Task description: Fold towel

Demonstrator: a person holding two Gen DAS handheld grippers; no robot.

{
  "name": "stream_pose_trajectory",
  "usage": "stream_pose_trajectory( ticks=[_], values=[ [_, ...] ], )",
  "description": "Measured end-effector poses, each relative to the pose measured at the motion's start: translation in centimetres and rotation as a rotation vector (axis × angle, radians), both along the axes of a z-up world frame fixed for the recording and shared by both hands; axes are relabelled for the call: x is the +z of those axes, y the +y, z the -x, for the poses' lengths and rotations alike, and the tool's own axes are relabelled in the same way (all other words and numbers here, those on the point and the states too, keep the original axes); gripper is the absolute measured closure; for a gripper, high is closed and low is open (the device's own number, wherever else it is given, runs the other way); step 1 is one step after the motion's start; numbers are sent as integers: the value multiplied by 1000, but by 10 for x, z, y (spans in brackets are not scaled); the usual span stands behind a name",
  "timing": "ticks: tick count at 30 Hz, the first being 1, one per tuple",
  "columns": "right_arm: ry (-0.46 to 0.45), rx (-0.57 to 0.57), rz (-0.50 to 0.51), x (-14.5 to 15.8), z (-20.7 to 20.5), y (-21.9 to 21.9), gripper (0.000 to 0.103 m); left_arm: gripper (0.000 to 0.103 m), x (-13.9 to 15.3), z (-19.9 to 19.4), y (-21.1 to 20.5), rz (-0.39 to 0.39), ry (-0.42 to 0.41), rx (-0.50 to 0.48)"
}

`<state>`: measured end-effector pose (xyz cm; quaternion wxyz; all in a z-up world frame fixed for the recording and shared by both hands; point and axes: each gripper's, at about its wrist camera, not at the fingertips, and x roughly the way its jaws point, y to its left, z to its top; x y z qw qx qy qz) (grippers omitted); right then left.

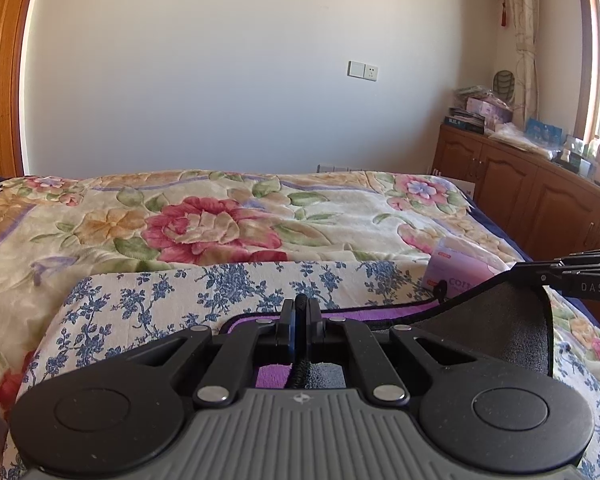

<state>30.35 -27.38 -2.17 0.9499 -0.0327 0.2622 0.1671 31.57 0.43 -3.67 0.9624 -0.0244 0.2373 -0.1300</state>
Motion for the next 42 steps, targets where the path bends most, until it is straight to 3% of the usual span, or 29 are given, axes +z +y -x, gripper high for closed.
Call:
stream_pose_trajectory(
  ticks=[28,42],
  values=[
    [-54,-11,37,6,-40,5,100,97,13,-41,0,-40,-28,11],
    [-35,-32,68,-21,-66,2,100,97,-14,-71,-7,-60,-2,22]
  ],
)
